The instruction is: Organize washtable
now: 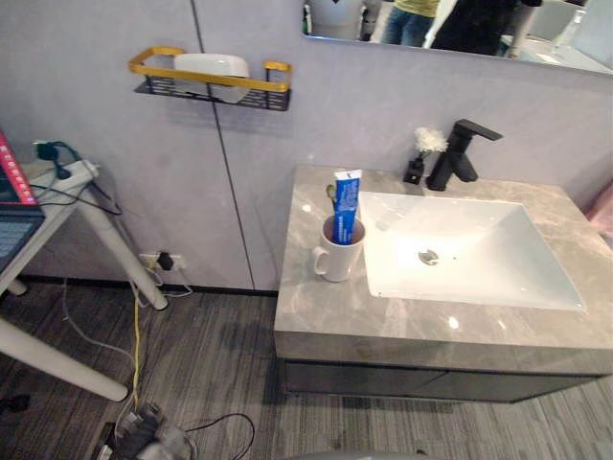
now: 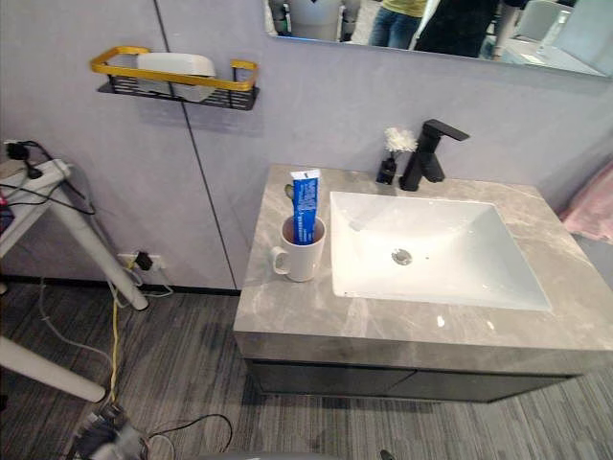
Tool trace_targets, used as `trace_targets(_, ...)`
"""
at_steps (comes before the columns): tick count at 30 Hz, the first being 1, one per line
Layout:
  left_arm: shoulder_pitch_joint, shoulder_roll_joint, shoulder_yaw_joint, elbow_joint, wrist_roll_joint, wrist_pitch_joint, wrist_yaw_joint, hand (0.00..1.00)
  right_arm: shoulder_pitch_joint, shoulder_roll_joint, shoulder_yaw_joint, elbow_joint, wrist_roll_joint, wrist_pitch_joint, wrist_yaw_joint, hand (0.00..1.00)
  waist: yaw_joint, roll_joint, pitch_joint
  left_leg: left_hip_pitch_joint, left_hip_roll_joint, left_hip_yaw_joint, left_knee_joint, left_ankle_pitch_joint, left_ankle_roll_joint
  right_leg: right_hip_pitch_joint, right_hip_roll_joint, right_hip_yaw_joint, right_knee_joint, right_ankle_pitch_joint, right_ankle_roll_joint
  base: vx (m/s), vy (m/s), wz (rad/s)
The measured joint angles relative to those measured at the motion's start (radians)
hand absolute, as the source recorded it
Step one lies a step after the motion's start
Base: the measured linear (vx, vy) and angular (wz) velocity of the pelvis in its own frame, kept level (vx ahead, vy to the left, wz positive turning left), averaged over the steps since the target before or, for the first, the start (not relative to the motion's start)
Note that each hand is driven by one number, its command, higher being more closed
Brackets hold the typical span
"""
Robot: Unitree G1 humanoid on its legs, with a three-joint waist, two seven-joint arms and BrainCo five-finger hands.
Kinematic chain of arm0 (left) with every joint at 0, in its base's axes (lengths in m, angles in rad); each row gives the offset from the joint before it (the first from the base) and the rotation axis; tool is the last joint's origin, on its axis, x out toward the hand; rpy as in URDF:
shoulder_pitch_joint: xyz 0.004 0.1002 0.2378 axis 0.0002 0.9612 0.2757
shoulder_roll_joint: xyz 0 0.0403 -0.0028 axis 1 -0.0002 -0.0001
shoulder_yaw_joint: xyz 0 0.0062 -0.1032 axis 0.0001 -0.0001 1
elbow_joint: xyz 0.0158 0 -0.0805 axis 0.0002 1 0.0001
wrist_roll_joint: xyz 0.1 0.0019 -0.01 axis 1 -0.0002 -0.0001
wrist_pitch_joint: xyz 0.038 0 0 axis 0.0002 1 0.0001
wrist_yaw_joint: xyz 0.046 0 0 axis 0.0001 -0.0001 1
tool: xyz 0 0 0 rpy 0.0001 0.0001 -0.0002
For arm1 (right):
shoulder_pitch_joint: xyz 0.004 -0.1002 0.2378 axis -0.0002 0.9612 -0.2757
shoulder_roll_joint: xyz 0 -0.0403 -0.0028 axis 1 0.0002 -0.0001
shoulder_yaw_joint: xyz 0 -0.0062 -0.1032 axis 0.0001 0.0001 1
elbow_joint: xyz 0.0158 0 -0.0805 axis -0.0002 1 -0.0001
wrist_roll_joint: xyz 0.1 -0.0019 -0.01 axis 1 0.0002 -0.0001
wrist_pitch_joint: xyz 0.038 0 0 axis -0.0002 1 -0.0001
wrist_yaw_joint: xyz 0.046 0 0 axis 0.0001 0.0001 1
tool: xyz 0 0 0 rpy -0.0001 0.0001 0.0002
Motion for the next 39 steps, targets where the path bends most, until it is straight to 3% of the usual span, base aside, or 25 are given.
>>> trace_targets(4, 0.005, -0.013, 0.016, -0.443, 0.111, -0.031, 0.076, 1.00, -0.005, -0.003, 0.007, 0.000, -0.034, -0.004, -0.001, 0.00, 0.004, 0.015, 0.005, -0.015, -0.011, -0.062, 0.018, -0.002, 0.002, 0.032, -0.012, -0.064, 0.018, -0.005, 0.001, 0.02, 0.014, 0.54)
trace_targets(7, 0.001, -0.007, -0.048, -0.744, 0.203, -0.069, 0.102, 1.00, -0.019, -0.002, 0.011, 0.001, -0.034, -0.009, 0.001, 0.00, 0.006, 0.020, 0.005, -0.030, -0.018, -0.091, 0.034, -0.002, 0.003, 0.039, -0.020, -0.097, 0.035, -0.005, 0.001, 0.00, 0.018, 0.32)
trace_targets(9, -0.010, -0.004, -0.149, -0.859, 0.163, -0.111, 0.078, 1.00, -0.026, 0.004, 0.020, 0.001, -0.035, -0.009, 0.001, 0.00, 0.014, 0.021, 0.006, -0.034, -0.025, -0.104, 0.040, -0.002, 0.004, 0.044, -0.026, -0.110, 0.041, -0.005, 0.001, -0.02, 0.021, 0.29)
trace_targets(10, -0.018, 0.003, -0.271, -0.930, 0.026, -0.140, 0.010, 1.00, -0.033, -0.001, 0.033, 0.006, -0.039, -0.008, 0.004, 0.00, 0.021, 0.028, 0.004, -0.034, -0.033, -0.112, 0.045, -0.002, 0.004, 0.053, -0.035, -0.119, 0.044, -0.005, 0.001, -0.02, 0.019, 0.16)
trace_targets(12, -0.017, 0.019, -0.374, -0.967, -0.049, -0.156, -0.038, 1.00, -0.040, -0.004, 0.034, 0.010, -0.055, -0.007, 0.012, 0.00, 0.021, 0.032, 0.004, -0.037, -0.038, -0.114, 0.050, -0.002, 0.004, 0.052, -0.039, -0.119, 0.048, -0.005, 0.001, -0.01, 0.014, 0.06)
trace_targets(18, -0.006, 0.198, -0.712, -0.995, -0.404, -0.138, -0.247, 1.00, -0.060, -0.025, 0.044, 0.050, -0.066, 0.000, 0.031, 0.00, -0.004, 0.042, 0.001, -0.054, -0.039, -0.101, 0.055, 0.001, 0.008, 0.025, -0.039, -0.088, 0.047, -0.020, 0.003, -0.04, -0.008, -0.09)
trace_targets(21, 0.000, 0.302, -0.890, -0.972, -0.555, -0.080, -0.351, 1.00, -0.064, -0.051, 0.046, 0.051, -0.066, -0.001, 0.056, 0.00, -0.028, 0.064, -0.005, -0.058, -0.027, -0.092, 0.060, 0.005, 0.007, 0.011, -0.027, -0.069, 0.048, -0.020, 0.003, -0.02, -0.036, -0.14)
trace_targets(24, -0.001, 0.364, -0.991, -0.937, -0.643, -0.037, -0.401, 1.00, -0.071, -0.078, 0.054, 0.055, -0.067, -0.001, 0.066, 0.00, -0.053, 0.087, -0.012, -0.048, -0.022, -0.071, 0.059, 0.005, 0.006, 0.002, -0.025, -0.048, 0.048, -0.020, 0.003, 0.02, -0.012, -0.20)
trace_targets(26, -0.006, 0.389, -1.029, -0.898, -0.670, -0.011, -0.418, 1.00, -0.077, -0.098, 0.052, 0.070, -0.067, -0.001, 0.066, 0.00, -0.058, 0.099, -0.011, -0.041, -0.017, -0.050, 0.062, 0.005, 0.006, -0.007, -0.022, -0.025, 0.049, -0.019, 0.002, 0.03, 0.000, -0.29)
trace_targets(33, -0.026, 0.409, -1.138, -0.755, -0.675, 0.045, -0.419, 1.00, -0.075, -0.135, 0.052, 0.132, -0.071, 0.014, 0.066, 0.00, -0.083, 0.102, -0.006, -0.014, 0.018, 0.001, 0.058, 0.002, 0.003, -0.015, 0.010, 0.027, 0.045, -0.015, -0.017, -0.02, -0.032, -0.24)
trace_targets(39, -0.037, 0.381, -1.146, -0.655, -0.547, 0.076, -0.415, 1.00, -0.043, -0.135, 0.070, 0.125, -0.065, 0.024, 0.079, 0.00, -0.110, 0.099, -0.004, -0.006, 0.032, 0.052, 0.052, 0.001, 0.002, -0.022, 0.034, 0.071, -0.011, 0.020, -0.040, -0.06, -0.015, -0.24)
